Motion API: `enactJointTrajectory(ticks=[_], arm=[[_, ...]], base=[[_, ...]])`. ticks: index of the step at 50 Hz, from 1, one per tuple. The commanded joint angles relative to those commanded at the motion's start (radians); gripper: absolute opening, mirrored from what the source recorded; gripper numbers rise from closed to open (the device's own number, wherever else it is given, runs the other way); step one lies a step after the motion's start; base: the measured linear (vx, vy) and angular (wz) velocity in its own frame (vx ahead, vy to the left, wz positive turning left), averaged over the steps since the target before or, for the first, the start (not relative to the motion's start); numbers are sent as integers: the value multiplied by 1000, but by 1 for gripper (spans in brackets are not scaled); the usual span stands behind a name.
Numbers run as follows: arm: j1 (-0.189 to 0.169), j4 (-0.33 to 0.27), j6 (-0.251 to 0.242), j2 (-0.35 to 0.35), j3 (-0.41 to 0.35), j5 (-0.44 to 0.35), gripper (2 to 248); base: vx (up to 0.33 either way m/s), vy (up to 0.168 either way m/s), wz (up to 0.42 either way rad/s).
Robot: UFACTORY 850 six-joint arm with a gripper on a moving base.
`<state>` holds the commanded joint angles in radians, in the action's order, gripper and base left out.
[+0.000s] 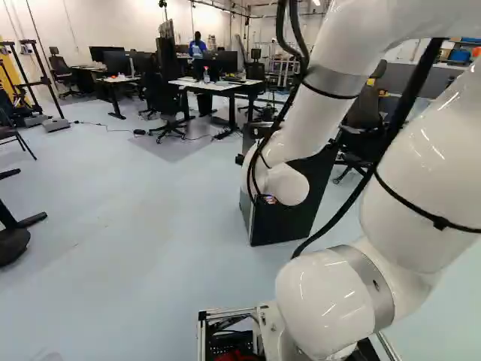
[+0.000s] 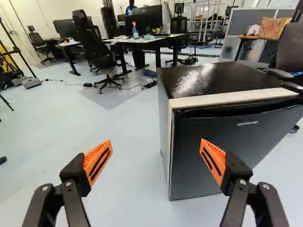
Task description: Grab a drink from the fridge
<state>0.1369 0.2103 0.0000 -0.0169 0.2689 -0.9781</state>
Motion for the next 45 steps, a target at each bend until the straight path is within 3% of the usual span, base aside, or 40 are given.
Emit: enactJointTrajectory(ticks=[45], arm=[[116,312,0,264,158,-171,247]], base=[[0,0,0]])
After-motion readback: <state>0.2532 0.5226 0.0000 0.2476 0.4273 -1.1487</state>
